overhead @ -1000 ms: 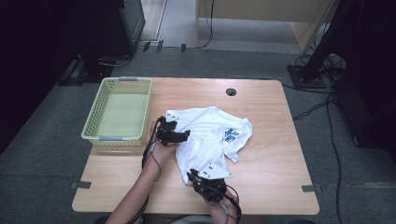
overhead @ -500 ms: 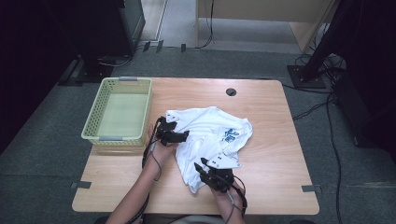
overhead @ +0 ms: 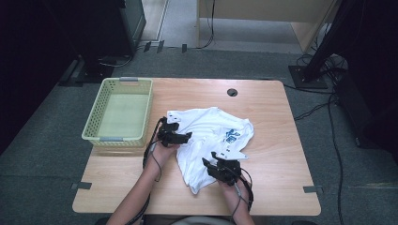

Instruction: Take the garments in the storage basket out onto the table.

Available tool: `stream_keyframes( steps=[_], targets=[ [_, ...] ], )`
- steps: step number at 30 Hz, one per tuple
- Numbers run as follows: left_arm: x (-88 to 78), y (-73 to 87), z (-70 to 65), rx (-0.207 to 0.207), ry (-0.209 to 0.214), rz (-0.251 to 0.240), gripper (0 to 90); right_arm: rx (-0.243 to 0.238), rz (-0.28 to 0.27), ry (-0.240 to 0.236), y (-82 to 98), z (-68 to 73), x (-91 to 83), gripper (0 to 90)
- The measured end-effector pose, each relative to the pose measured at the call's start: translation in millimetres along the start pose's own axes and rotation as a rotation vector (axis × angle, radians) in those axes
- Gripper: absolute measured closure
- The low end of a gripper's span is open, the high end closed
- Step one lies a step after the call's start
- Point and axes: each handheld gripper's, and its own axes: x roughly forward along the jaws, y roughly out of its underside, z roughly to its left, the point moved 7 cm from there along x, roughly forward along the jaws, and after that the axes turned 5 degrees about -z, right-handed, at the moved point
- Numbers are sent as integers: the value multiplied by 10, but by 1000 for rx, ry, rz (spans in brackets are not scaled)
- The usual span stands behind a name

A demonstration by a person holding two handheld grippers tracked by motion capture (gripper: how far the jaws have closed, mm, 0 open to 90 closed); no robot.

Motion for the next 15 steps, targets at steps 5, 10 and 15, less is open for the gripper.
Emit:
stream_keyframes(
  steps=[5,10,15],
  targets=[
    [23,-3,-10,39,-11,-3,255,11,15,5,-7,-80,26,511],
    [33,-26,22,17,-22,-13,210,13,14,24,-18,-192,39,500],
    [58,-27,33,14,-23,-11,210,23,13,27,-18,-268,46,499]
  ],
)
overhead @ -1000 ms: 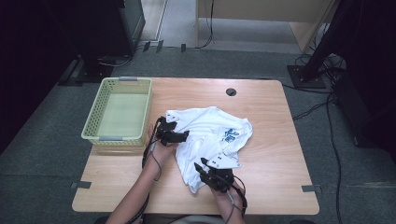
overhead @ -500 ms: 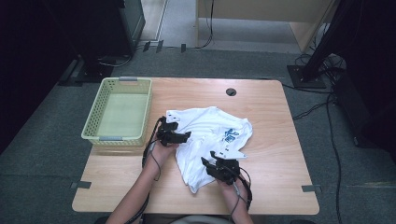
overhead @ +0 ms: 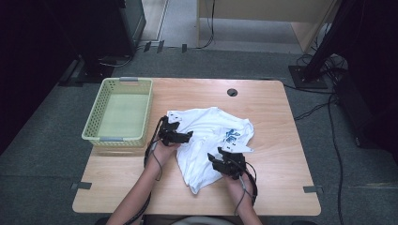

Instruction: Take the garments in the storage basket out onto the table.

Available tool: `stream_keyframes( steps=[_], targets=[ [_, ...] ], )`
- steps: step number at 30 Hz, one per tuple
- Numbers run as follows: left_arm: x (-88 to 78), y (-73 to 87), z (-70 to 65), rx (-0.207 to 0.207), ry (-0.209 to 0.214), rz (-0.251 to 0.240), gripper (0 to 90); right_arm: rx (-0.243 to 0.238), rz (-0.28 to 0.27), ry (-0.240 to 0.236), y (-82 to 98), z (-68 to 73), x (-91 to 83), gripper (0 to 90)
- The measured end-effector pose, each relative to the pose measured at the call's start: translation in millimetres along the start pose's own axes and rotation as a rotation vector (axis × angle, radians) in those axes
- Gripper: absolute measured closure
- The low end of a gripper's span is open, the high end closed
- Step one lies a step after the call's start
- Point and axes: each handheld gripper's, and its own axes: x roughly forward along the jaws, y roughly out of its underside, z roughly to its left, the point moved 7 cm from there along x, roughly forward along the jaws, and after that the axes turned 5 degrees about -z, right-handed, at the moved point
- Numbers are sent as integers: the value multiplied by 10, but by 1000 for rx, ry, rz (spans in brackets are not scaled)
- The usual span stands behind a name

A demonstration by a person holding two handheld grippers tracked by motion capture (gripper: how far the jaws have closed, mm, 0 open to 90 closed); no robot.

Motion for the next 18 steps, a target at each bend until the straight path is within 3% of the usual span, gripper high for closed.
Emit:
stream_keyframes(
  steps=[5,9,18],
  targets=[
    [37,-11,8,11,-7,9,210,0,0,20,11,-94,39,446],
    [58,-20,23,5,-19,13,210,36,-24,7,-6,-137,53,390],
    [75,-21,27,7,-15,28,209,37,-16,55,-30,-278,76,328]
  ],
)
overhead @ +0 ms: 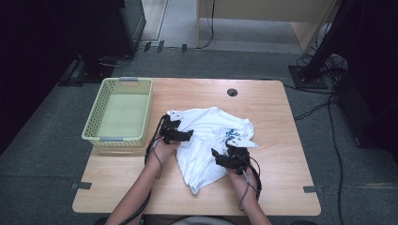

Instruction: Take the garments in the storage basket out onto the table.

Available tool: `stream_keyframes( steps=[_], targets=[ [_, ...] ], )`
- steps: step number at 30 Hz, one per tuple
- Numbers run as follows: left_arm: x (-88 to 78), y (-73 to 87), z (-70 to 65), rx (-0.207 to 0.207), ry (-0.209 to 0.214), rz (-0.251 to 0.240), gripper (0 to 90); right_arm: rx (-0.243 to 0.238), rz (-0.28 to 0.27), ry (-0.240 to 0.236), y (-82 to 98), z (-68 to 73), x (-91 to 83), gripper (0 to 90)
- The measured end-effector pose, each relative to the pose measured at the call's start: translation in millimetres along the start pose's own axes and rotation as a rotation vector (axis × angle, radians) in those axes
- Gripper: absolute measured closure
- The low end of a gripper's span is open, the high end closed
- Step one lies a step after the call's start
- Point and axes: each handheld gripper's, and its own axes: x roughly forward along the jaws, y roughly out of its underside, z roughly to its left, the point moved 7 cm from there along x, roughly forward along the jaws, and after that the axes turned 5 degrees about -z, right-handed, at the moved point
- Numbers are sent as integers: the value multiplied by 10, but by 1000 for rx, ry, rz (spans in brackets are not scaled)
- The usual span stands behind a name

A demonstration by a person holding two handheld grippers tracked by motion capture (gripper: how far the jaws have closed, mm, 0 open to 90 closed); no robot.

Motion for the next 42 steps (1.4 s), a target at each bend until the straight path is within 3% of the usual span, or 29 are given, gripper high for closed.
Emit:
stream_keyframes(
  steps=[12,26,34,38,42],
  targets=[
    [4,-28,-5,-4,-4,-6,209,-25,8,27,-26,-181,37,304],
    [46,-26,-84,40,0,0,209,31,-9,83,79,-526,0,303],
    [114,-25,-135,60,5,12,209,43,-2,61,29,-518,80,303],
    [143,19,-161,91,8,42,202,38,28,59,78,-478,186,298],
    [142,21,-161,88,7,46,185,29,54,58,151,-490,218,282]
  ],
)
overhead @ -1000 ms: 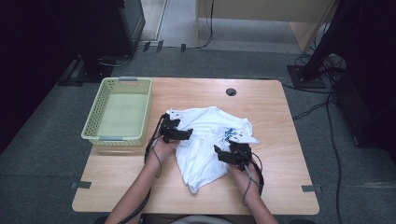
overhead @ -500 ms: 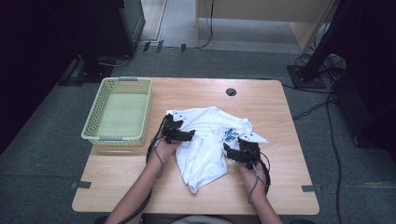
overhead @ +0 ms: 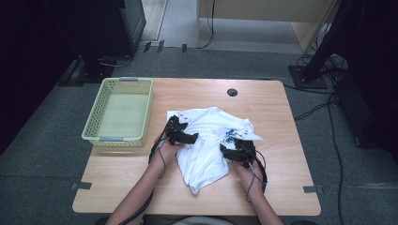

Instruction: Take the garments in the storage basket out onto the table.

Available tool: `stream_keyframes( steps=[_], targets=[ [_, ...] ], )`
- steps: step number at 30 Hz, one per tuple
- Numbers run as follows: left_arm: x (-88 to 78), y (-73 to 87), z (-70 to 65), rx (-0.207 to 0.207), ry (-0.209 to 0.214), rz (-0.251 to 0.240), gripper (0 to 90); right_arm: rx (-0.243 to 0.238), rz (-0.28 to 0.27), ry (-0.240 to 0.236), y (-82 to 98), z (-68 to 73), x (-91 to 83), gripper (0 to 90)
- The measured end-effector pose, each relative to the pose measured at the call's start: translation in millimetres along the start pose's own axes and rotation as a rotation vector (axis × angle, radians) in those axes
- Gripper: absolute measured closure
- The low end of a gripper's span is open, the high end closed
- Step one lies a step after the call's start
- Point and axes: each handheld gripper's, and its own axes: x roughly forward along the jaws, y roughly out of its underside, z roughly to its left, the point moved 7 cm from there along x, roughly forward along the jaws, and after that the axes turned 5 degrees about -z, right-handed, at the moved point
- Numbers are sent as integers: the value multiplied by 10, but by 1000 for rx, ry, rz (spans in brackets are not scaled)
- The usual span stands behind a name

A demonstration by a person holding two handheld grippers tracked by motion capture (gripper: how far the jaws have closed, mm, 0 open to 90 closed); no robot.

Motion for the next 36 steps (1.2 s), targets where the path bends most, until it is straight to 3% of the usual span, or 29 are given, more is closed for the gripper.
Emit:
stream_keyframes(
  steps=[14,20,26,30,36],
  targets=[
    [-65,54,8,-18,-16,9,185,7,34,52,48,-298,-124,264],
    [-119,94,-29,-51,-53,17,186,-40,53,61,37,-382,-111,255],
    [-192,147,-56,-74,-82,35,186,-89,75,62,16,-370,-48,211],
    [-238,175,-83,-113,-124,56,186,-44,46,56,12,-386,-52,212],
    [-311,228,-130,-119,-128,69,186,7,34,75,-4,-363,-32,187]
  ],
)
